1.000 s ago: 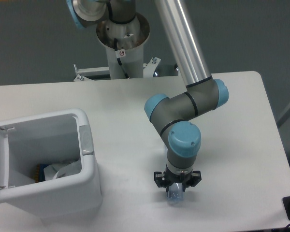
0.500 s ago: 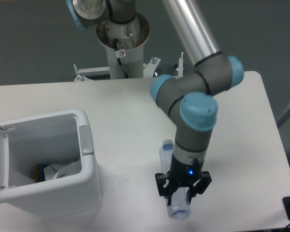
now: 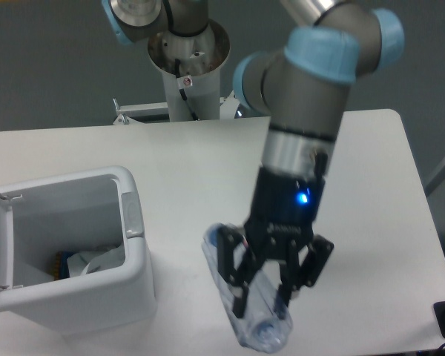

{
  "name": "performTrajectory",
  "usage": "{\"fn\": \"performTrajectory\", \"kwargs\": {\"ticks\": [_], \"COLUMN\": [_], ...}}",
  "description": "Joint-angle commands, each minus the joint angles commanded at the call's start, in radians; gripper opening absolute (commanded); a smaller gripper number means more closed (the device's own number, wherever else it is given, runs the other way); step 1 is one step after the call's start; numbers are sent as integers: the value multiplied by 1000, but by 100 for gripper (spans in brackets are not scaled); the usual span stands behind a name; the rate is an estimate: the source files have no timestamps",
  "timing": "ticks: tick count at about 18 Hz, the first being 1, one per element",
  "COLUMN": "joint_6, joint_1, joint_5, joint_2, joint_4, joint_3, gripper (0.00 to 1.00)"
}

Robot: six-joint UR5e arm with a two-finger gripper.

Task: Place the trash in the trash can

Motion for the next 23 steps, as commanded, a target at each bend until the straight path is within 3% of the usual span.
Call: {"fn": "performTrajectory", "kwargs": {"ticks": [6,10,11,13,14,18,23], "joint_6": [29,100,121,194,202,201,141], "joint_1": [-137,-219,-235,-236,-236,-201,-51], "joint_5": [-5,-5,-5,-3,-3,3,12], "joint_2": [19,14,14,22,25,63,104], "joint_4": [29,63,63,63,63,61,58], "joint_3": [-37,-129,-150,-170,-169,-166,-158], "gripper": [56,57,68,97,100,100,100]}}
